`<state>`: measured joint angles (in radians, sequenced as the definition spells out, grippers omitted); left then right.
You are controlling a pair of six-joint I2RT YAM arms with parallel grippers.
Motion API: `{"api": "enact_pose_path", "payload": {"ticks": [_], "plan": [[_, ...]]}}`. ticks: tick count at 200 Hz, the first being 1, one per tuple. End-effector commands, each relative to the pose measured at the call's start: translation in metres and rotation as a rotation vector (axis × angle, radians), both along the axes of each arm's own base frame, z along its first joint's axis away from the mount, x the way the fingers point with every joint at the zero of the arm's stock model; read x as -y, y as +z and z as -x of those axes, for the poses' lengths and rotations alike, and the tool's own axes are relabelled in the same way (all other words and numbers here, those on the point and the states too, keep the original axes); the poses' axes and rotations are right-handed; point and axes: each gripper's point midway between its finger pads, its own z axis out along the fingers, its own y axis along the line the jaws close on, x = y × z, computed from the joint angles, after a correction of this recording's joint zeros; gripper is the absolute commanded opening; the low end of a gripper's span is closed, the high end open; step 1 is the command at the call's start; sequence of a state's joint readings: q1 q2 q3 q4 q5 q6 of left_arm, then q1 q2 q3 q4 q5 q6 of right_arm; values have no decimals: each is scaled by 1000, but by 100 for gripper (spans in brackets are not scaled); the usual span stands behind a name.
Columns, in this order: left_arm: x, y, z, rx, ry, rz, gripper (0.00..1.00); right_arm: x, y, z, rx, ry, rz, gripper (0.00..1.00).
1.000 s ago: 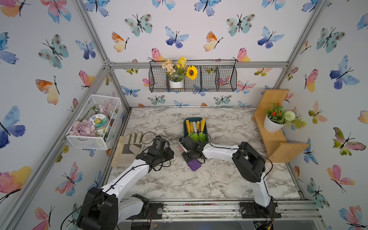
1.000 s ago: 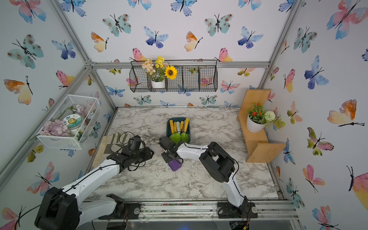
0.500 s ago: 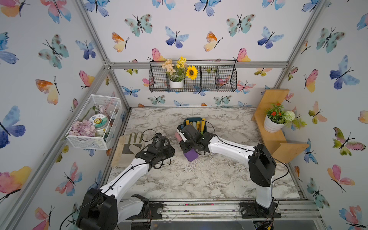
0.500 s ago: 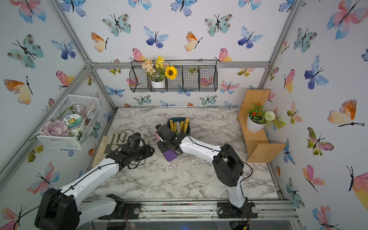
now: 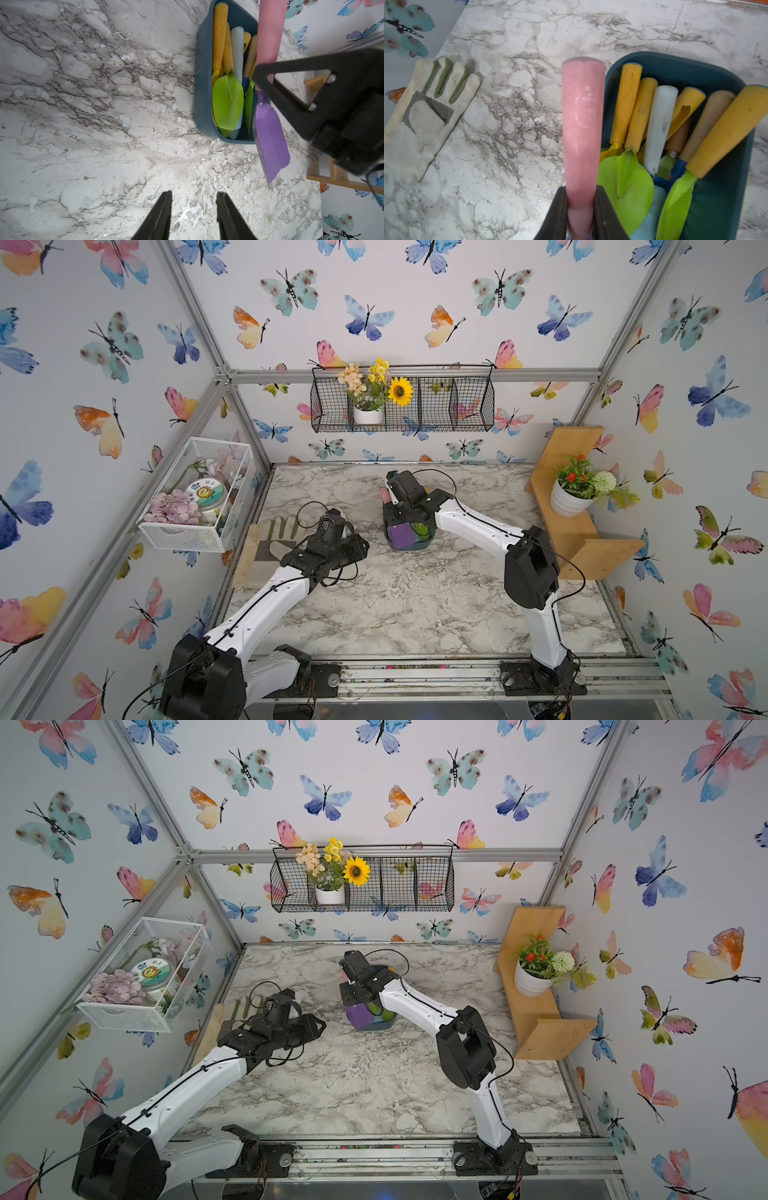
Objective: Put the shovel into the storage box
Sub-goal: Place the shovel in the storage box.
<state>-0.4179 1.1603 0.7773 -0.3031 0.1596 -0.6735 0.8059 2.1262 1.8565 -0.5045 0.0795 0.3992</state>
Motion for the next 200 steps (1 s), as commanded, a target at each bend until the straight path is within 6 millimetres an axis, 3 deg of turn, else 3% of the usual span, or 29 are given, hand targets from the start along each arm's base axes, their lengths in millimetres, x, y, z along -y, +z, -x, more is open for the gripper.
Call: {"api": "enact_pose_path", "payload": {"ticks": [1, 53, 135, 200], "plan": [[4, 5, -1, 9, -24, 20, 42, 10, -6, -18, -16, -75, 1, 16], [2, 0, 2, -1, -22, 16, 42, 25, -31, -56, -61, -173, -24, 17], [0, -6, 3, -9, -15, 5, 42, 6, -40, -62, -118, -175, -100, 19], [0, -9, 3, -14, -15, 3, 42, 11, -48, -63, -124, -199, -70, 34]]}}
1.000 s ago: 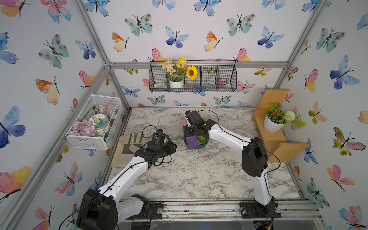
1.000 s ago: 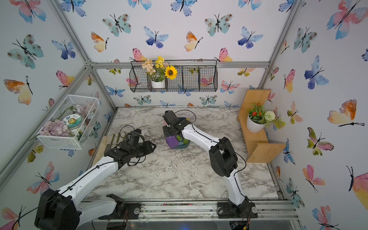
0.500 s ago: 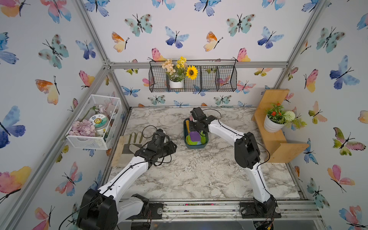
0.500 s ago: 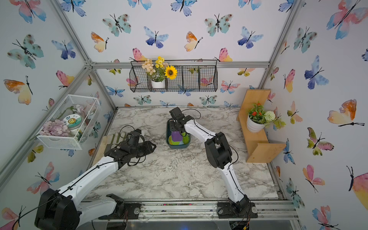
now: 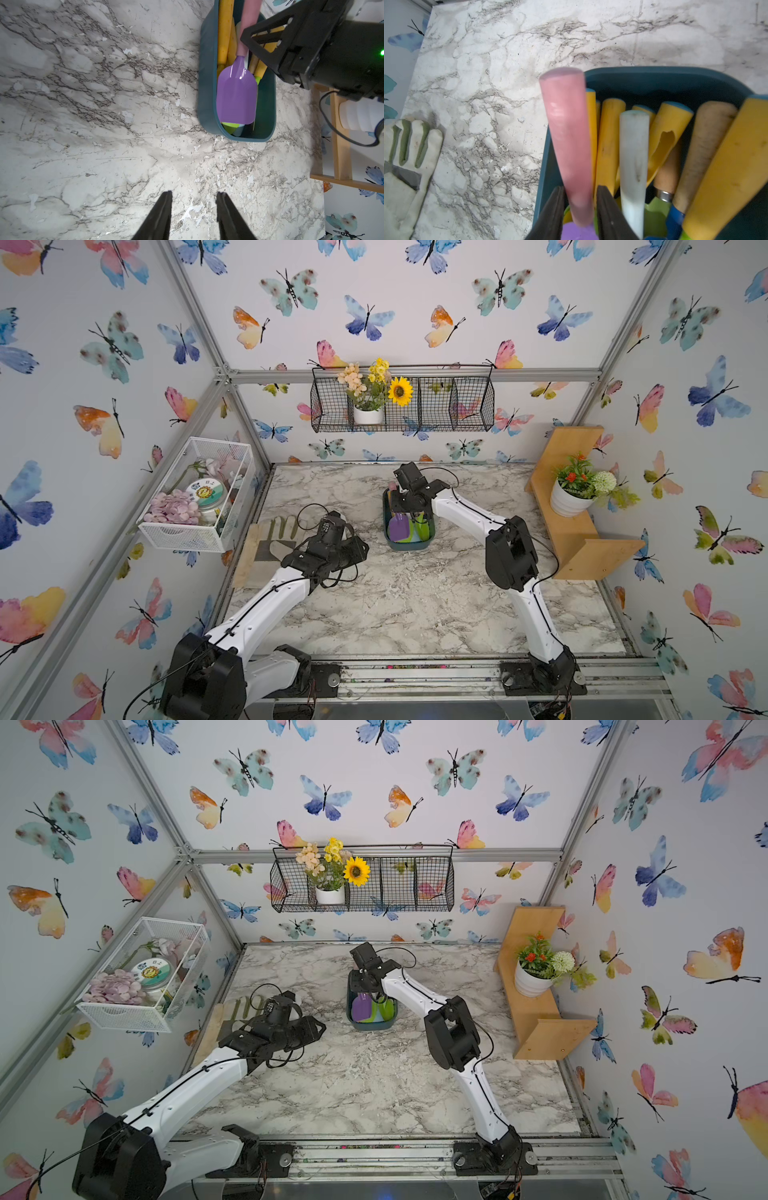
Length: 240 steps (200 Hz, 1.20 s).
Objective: Put the shovel into the storage box
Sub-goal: Place the shovel in the storage box.
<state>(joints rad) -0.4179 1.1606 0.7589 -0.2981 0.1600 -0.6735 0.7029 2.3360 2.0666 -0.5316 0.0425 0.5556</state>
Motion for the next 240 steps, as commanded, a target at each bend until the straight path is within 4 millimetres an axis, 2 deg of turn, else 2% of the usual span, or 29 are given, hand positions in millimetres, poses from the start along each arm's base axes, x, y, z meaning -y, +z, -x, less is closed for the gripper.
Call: {"api": "enact_pose_path", "payload": {"ticks": [1, 49, 79, 139, 170, 191, 223, 240], "plan": [[1, -2, 0, -1, -15, 8, 42, -3, -10, 2, -25, 1, 11, 34], [0, -4, 1, -4, -12, 3, 42, -3, -7, 3, -25, 3, 4, 34], [2, -5, -1, -10, -16, 2, 42, -17, -2, 2, -15, 45, -49, 34], [-2, -4, 0, -7, -6, -11, 42, -30, -18, -13, -21, 45, -43, 36], [-4, -5, 0, -7, -2, -12, 42, -28, -32, -17, -23, 29, -15, 36], [-5, -4, 0, -6, 1, -11, 42, -19, -38, -20, -18, -14, 27, 35], [-6, -5, -1, -7, 3, -13, 42, -12, -41, -17, -25, -35, 38, 35], [-6, -6, -1, -10, 0, -11, 42, -11, -35, -14, -24, -34, 28, 35]]}}
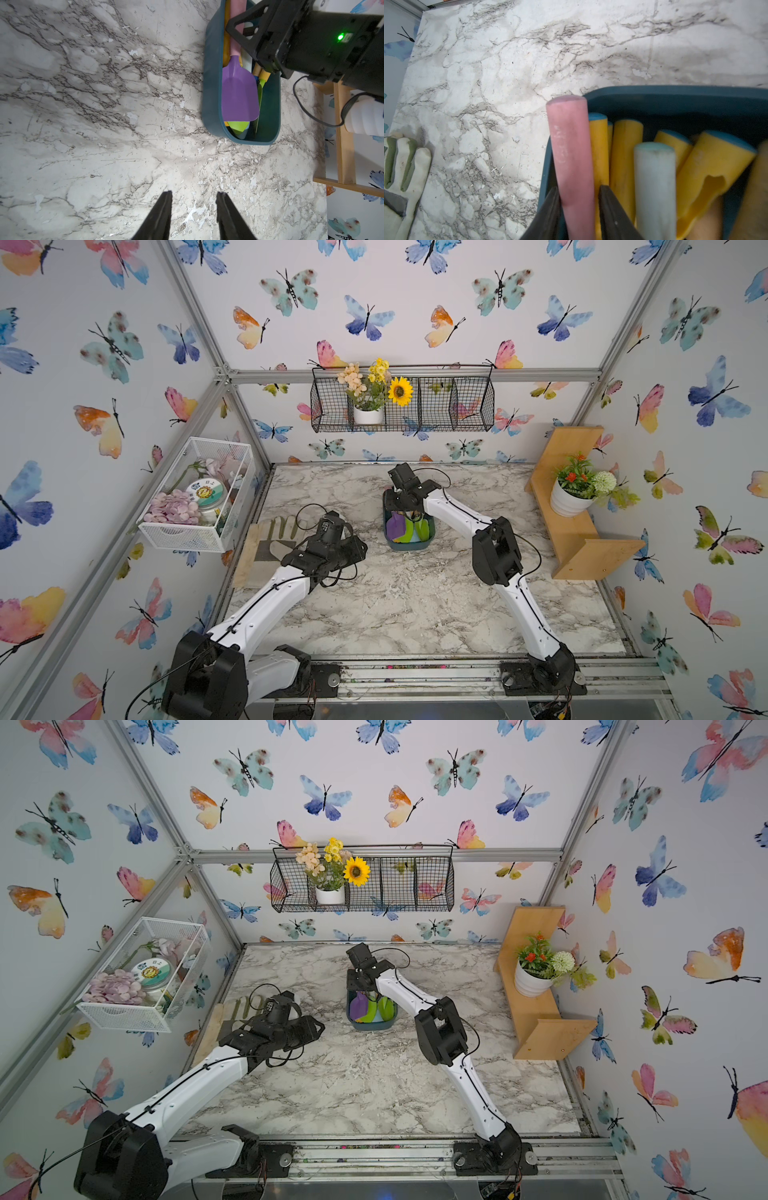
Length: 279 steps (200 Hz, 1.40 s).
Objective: Put the shovel into the storage box
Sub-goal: Place the shovel in the storage box, then reset both arms
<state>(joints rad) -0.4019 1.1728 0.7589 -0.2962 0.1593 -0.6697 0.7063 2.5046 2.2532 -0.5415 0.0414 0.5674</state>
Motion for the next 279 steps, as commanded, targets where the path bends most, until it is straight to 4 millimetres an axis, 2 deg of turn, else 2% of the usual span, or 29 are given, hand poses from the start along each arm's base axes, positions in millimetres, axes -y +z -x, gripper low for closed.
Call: {"api": "enact_pose_path", "payload": {"ticks": [1, 42, 80, 123, 141, 144, 145, 147, 148, 150, 177, 196, 236, 256, 264, 279], "plan": [[-1, -3, 2, -3, -14, -5, 42, 11, -7, 8, -25, -29, 40, 35], [1, -2, 0, -1, -20, -1, 42, 13, 27, 10, 22, -24, 16, 39], [-1, 5, -4, 13, -17, -22, 43, 23, 54, 18, 64, -21, 7, 42], [-3, 15, -10, 37, -9, -44, 50, 41, 79, 35, 99, -17, 0, 45], [-4, 21, -15, 47, -4, -59, 56, 52, 88, 46, 131, -8, 3, 55], [-4, 21, -15, 47, -4, -63, 64, 55, 92, 48, 139, -8, 2, 59], [-5, 21, -16, 47, -4, -64, 67, 56, 92, 49, 142, -9, 3, 64], [-4, 22, -16, 46, -5, -67, 72, 58, 92, 50, 145, -10, 6, 87], [-5, 22, -17, 46, -4, -68, 73, 59, 94, 50, 149, -10, 6, 93], [-4, 22, -17, 45, -4, -71, 73, 60, 96, 51, 157, -9, 6, 97], [-9, 24, -28, 52, 14, -119, 76, 82, 106, 68, 210, 11, 40, 98], [-18, 28, -37, 91, 50, -173, 77, 105, 111, 76, 256, -14, 78, 98], [-43, 48, -60, 283, 99, -324, 80, 171, 119, 80, 401, -115, 174, 98], [-62, 54, -68, 395, 150, -394, 86, 203, 118, 77, 471, -154, 236, 98], [-74, 55, -70, 422, 196, -424, 100, 218, 116, 75, 495, -188, 260, 98], [-96, 51, -76, 459, 239, -464, 99, 247, 108, 72, 513, -260, 291, 99]]}}
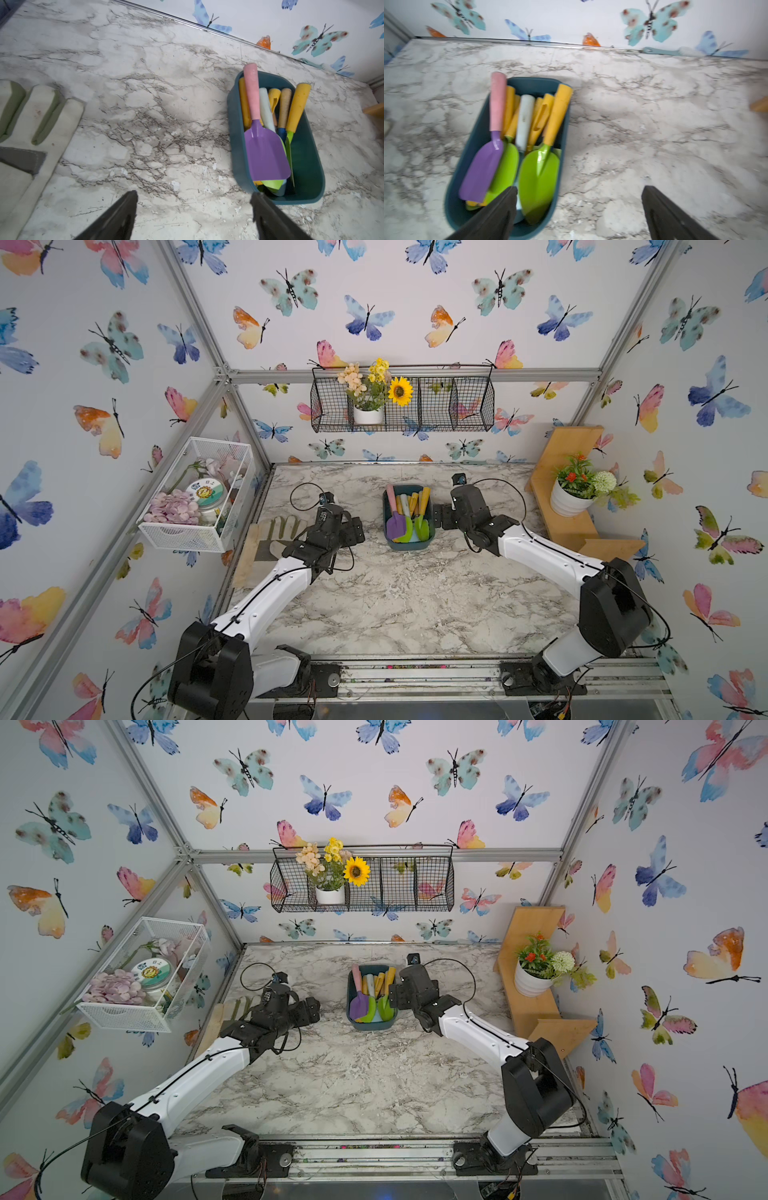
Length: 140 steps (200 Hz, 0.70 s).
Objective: Put the shovel into the storage box
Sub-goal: Reset both arms
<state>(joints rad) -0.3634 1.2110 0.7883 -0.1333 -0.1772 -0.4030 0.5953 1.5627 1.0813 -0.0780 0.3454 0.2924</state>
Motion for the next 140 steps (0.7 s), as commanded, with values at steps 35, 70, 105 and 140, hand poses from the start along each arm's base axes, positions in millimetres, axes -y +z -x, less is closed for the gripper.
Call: {"api": "enact_pose_path", "payload": {"ticks": [35, 70, 105, 140], "plan": [[-95, -2, -26, 172, 217, -215, 99, 106, -9, -10, 210, -264, 139, 100], [-131, -31, -25, 179, 302, -271, 99, 164, -18, 6, 289, -396, 216, 100], [-137, -45, -19, 253, 324, -264, 99, 196, -31, 17, 331, -460, 207, 100], [-133, -42, -13, 341, 295, -274, 98, 199, -49, 22, 360, -439, 218, 99]]}}
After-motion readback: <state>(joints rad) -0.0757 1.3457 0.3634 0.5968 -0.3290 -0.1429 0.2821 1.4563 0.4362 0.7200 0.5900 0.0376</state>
